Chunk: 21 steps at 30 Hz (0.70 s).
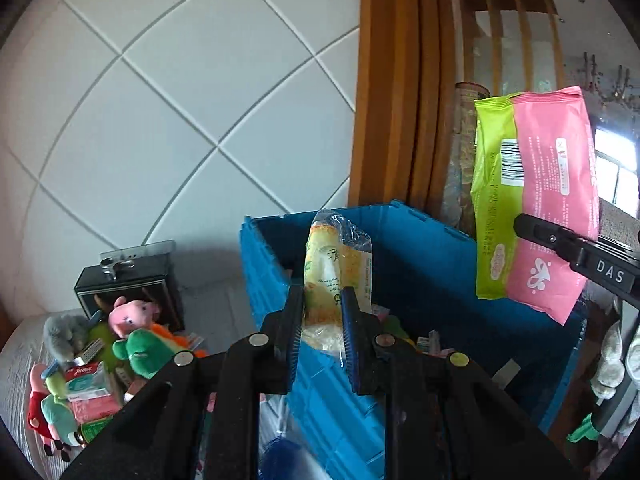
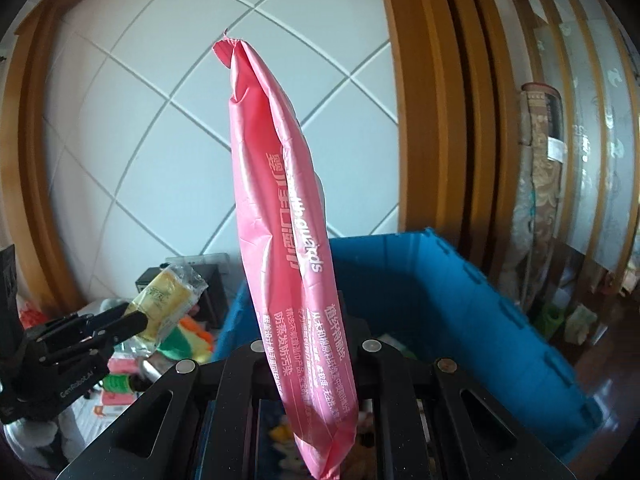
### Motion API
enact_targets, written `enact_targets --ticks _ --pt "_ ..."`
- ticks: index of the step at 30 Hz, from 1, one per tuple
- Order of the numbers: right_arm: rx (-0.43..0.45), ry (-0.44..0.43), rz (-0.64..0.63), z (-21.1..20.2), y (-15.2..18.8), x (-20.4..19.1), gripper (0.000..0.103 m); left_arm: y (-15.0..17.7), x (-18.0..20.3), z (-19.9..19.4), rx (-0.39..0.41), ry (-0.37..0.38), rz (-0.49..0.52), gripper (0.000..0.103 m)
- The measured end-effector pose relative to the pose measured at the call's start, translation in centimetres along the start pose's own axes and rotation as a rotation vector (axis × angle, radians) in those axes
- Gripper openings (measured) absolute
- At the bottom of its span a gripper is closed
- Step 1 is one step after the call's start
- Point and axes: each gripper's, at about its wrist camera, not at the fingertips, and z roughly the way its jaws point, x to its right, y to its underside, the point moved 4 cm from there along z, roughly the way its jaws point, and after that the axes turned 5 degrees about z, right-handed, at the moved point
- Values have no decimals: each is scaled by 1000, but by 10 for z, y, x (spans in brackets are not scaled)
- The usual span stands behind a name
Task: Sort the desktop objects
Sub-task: 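Lift the pad packet and wipes pack and carry them over the crate, then open both tools to drop the pad packet and wipes pack into the crate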
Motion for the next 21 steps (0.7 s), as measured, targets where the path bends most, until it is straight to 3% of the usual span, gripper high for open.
enact_targets --ticks 5,9,16,21 --pt "-91 9 -19 28 -19 55 13 -31 48 31 -41 17 60 18" --pt "-179 24 -48 54 -12 87 13 -39 73 69 -125 8 88 18" --pt "-301 23 -34 113 -3 122 13 -39 86 150 -313 -7 -4 18" --pt "-357 28 18 164 -9 140 13 -40 84 209 -398 -57 -54 18"
